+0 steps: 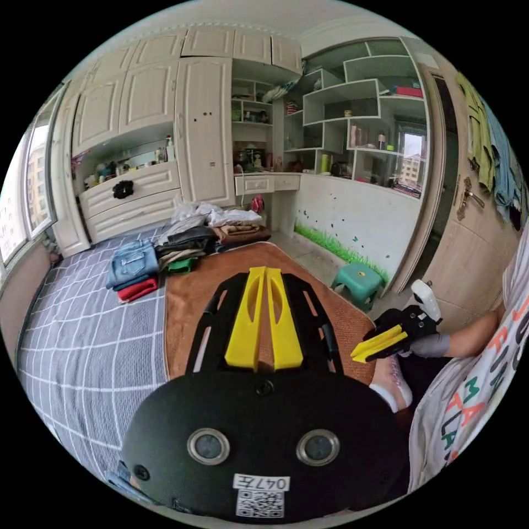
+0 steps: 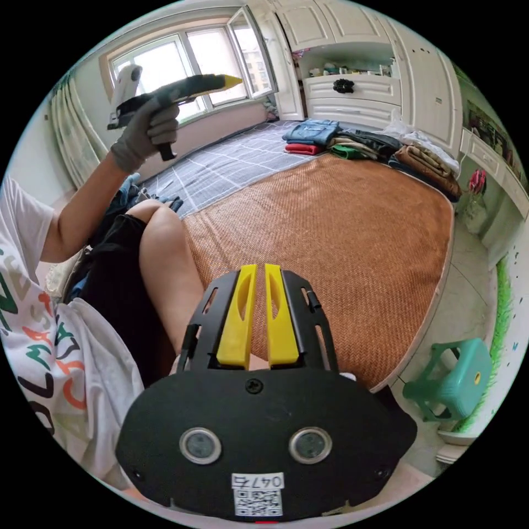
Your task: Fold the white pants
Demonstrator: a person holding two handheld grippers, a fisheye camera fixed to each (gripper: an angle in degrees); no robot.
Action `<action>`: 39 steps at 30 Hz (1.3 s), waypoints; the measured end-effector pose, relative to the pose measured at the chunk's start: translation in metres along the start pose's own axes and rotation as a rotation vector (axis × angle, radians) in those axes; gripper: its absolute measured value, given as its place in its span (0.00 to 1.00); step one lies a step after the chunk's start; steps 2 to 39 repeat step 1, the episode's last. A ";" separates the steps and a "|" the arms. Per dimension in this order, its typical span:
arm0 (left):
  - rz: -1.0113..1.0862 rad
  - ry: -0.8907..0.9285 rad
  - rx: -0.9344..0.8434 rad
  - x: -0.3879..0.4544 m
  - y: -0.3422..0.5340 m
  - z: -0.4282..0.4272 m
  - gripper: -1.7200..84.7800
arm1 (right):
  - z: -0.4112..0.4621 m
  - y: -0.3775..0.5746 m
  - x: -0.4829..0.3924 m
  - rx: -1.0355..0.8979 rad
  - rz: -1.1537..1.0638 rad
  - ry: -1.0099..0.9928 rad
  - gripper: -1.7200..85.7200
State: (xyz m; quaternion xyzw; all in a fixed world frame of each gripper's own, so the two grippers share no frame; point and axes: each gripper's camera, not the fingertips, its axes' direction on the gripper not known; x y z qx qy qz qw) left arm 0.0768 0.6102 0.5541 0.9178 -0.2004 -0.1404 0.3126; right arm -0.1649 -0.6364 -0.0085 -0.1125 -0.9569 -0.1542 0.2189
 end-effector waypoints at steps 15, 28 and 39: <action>-0.011 0.016 0.005 -0.016 -0.011 0.036 0.01 | -0.001 -0.001 0.002 -0.019 0.014 0.032 0.02; -0.011 0.016 0.005 -0.016 -0.011 0.036 0.01 | -0.001 -0.001 0.002 -0.019 0.014 0.032 0.02; -0.011 0.016 0.005 -0.016 -0.011 0.036 0.01 | -0.001 -0.001 0.002 -0.019 0.014 0.032 0.02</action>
